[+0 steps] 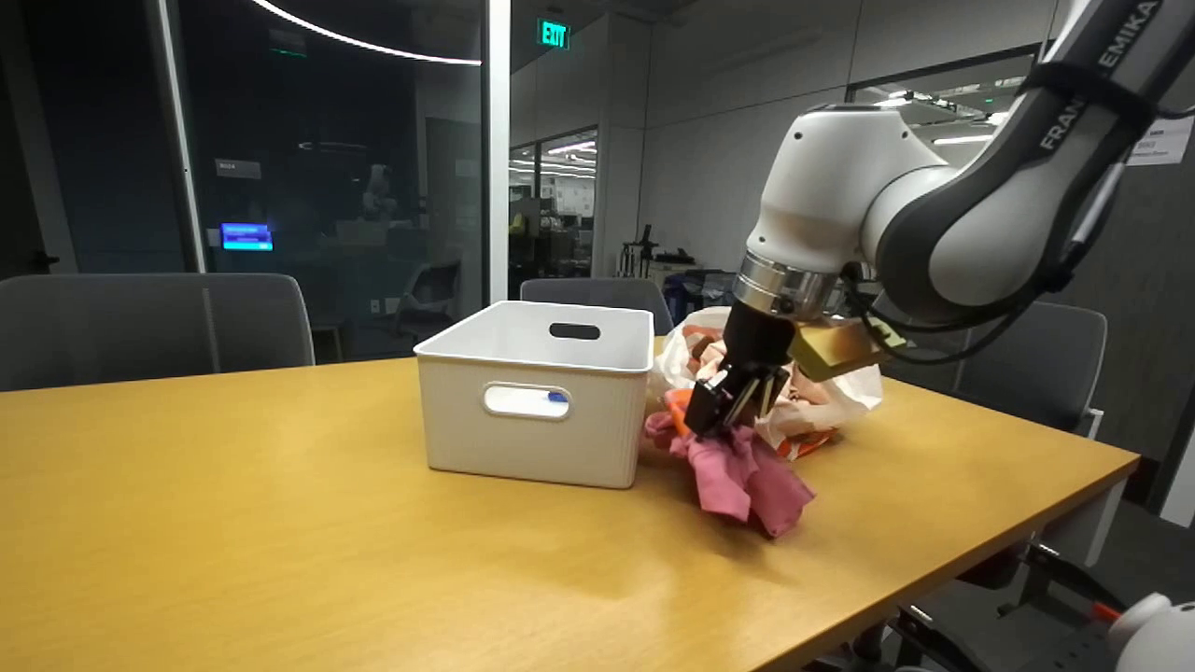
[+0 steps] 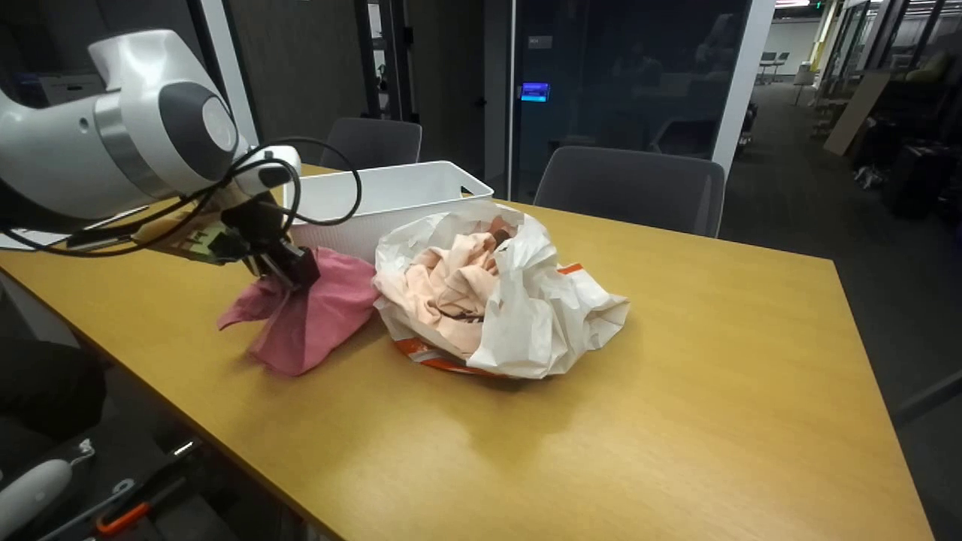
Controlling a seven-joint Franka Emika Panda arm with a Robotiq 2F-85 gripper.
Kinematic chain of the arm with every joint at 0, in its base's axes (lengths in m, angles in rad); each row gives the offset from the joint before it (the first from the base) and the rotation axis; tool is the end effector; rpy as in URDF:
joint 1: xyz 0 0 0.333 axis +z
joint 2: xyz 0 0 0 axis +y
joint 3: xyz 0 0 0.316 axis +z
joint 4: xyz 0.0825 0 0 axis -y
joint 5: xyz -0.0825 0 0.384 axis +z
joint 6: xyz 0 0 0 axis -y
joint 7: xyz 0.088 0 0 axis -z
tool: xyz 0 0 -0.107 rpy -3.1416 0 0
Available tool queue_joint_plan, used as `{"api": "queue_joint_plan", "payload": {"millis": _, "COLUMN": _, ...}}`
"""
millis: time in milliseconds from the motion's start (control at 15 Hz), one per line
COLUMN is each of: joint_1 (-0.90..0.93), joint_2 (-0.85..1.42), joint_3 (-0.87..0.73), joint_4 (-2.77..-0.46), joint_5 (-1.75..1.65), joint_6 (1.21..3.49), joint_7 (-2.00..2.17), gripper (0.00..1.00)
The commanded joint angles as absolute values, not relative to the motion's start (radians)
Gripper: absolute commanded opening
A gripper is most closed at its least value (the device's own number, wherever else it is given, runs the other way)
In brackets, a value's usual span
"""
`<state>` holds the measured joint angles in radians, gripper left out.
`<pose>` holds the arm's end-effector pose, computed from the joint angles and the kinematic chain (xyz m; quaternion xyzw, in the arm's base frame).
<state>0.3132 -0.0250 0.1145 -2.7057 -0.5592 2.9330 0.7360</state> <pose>0.3704 0.2059 0.2576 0.9822 0.1113 0.1512 0.0107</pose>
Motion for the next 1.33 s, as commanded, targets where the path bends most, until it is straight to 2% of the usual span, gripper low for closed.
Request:
{"api": "queue_joint_plan", "payload": {"millis": 0, "joint_1": 0.309, "joint_2": -0.213, "joint_3": 0.131, "joint_4": -2.755, "joint_5": -0.627, "joint_6": 2.830, "joint_7": 0.837, "gripper": 0.04}}
{"api": "queue_joint_plan", "payload": {"millis": 467, "joint_1": 0.208, "joint_2": -0.443, "joint_3": 0.232, "joint_4": -2.746, "joint_5": -0.892, "joint_6": 2.737, "joint_7": 1.148, "gripper": 0.04}}
{"api": "queue_joint_plan", "payload": {"millis": 733, "joint_1": 0.192, "joint_2": -0.507, "joint_3": 0.256, "joint_4": -2.756, "joint_5": -0.920, "joint_6": 2.693, "joint_7": 1.216, "gripper": 0.04}}
{"api": "queue_joint_plan", "payload": {"millis": 1267, "joint_1": 0.067, "joint_2": -0.407, "joint_3": 0.277, "joint_4": -2.684, "joint_5": -1.067, "joint_6": 2.658, "joint_7": 1.310, "gripper": 0.04}}
